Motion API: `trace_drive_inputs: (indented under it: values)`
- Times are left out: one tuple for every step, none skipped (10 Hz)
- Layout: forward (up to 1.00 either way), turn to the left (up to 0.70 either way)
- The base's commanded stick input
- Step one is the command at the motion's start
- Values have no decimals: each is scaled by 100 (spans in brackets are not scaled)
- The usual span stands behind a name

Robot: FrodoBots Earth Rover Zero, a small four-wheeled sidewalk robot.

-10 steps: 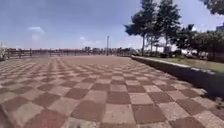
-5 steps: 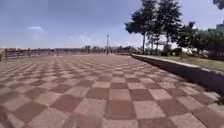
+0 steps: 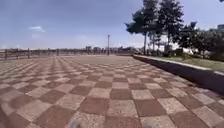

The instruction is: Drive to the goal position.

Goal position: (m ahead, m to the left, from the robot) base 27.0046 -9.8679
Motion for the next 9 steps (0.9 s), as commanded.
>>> trace_drive_inputs:
  values:
    - [70,0]
    - [70,0]
    - [70,0]
    - [70,0]
    - [70,0]
    - [70,0]
    - [70,0]
    - [70,0]
    - [70,0]
